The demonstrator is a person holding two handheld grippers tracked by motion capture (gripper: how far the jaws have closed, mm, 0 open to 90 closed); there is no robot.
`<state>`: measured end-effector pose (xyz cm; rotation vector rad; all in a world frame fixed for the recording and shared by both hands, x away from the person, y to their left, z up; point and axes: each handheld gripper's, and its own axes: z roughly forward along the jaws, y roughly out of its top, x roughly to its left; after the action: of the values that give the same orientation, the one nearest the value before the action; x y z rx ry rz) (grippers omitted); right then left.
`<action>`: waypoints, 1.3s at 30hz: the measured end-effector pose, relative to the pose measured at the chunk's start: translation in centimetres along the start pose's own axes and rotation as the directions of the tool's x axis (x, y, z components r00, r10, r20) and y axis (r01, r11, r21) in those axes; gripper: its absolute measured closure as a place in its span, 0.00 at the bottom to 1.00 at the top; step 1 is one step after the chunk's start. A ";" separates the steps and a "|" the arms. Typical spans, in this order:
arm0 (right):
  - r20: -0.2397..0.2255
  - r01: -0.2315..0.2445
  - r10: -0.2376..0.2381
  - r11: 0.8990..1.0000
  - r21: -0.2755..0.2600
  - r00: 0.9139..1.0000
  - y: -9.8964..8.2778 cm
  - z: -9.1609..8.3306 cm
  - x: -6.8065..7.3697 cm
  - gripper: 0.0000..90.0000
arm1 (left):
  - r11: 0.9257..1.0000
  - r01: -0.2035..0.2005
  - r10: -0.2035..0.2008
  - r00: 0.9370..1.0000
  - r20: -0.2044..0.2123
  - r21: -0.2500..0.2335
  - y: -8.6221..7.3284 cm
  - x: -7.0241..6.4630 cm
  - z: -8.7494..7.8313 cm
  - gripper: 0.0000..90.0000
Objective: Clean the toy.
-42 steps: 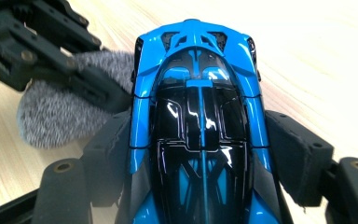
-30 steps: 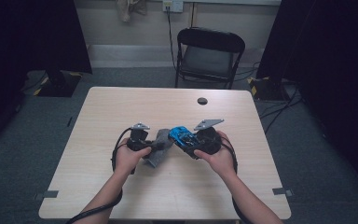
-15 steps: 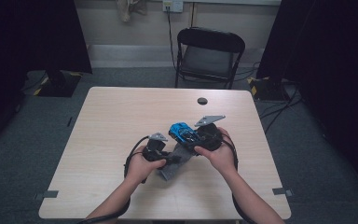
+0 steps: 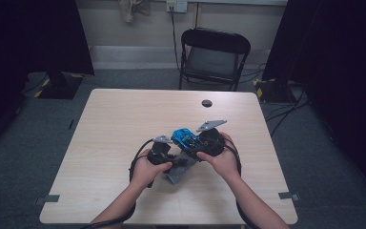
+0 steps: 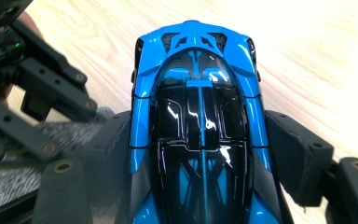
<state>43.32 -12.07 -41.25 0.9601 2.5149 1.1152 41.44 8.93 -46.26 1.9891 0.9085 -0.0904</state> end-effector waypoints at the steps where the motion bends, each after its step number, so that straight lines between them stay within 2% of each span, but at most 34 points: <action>1: -0.002 0.003 -0.003 1.000 0.001 1.000 0.0 0.0 0.0 0.32 | 1.000 0.004 -0.004 1.000 -0.007 -0.002 0.0 0.2 -0.1 0.81; 6: -0.006 -0.002 0.002 1.000 0.003 1.000 -0.1 0.1 0.1 0.32 | 1.000 0.023 -0.024 0.998 -0.050 -0.015 0.1 1.4 -1.0 0.81; 8: -0.009 -0.002 0.002 1.000 0.003 1.000 -0.2 0.2 0.0 0.32 | 1.000 0.005 -0.006 0.996 -0.084 -0.006 0.2 1.6 -1.3 0.81; 11: -0.012 -0.004 0.004 1.000 0.005 1.000 -0.2 0.3 0.1 0.32 | 1.000 -0.001 0.000 0.993 -0.117 -0.006 0.3 2.1 -1.8 0.81; 16: -0.012 -0.002 0.002 1.000 0.000 1.000 -0.2 0.3 0.2 0.32 | 1.000 0.006 -0.007 0.990 -0.137 -0.010 0.5 2.7 -2.4 0.81; 22: -0.016 -0.001 0.001 1.000 0.005 1.000 -0.4 0.2 0.2 0.32 | 0.999 0.029 -0.032 0.984 -0.178 -0.017 0.6 4.0 -3.1 0.81; 25: -0.013 -0.011 0.011 1.000 -0.001 1.000 -0.7 0.2 0.0 0.32 | 0.999 0.038 -0.041 0.977 -0.209 -0.021 0.6 4.4 -3.6 0.81; 30: -0.013 -0.020 0.020 1.000 -0.001 1.000 -1.1 0.2 -0.2 0.32 | 0.997 0.078 -0.079 0.958 -0.276 -0.015 0.1 5.6 -4.5 0.81; 36: -0.009 -0.032 0.032 0.999 -0.002 0.999 -1.7 0.3 -0.4 0.32 | 0.997 0.081 -0.082 0.946 -0.314 -0.015 -0.7 6.5 -5.9 0.81; 39: -0.012 -0.038 0.038 0.999 -0.004 0.999 -2.0 0.4 -0.5 0.32 | 0.995 0.096 -0.099 0.936 -0.338 -0.025 -1.1 7.0 -6.5 0.81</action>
<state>42.97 -13.13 -43.01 1.0065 2.5128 1.1407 44.02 18.25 -46.09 1.9847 1.2251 0.2080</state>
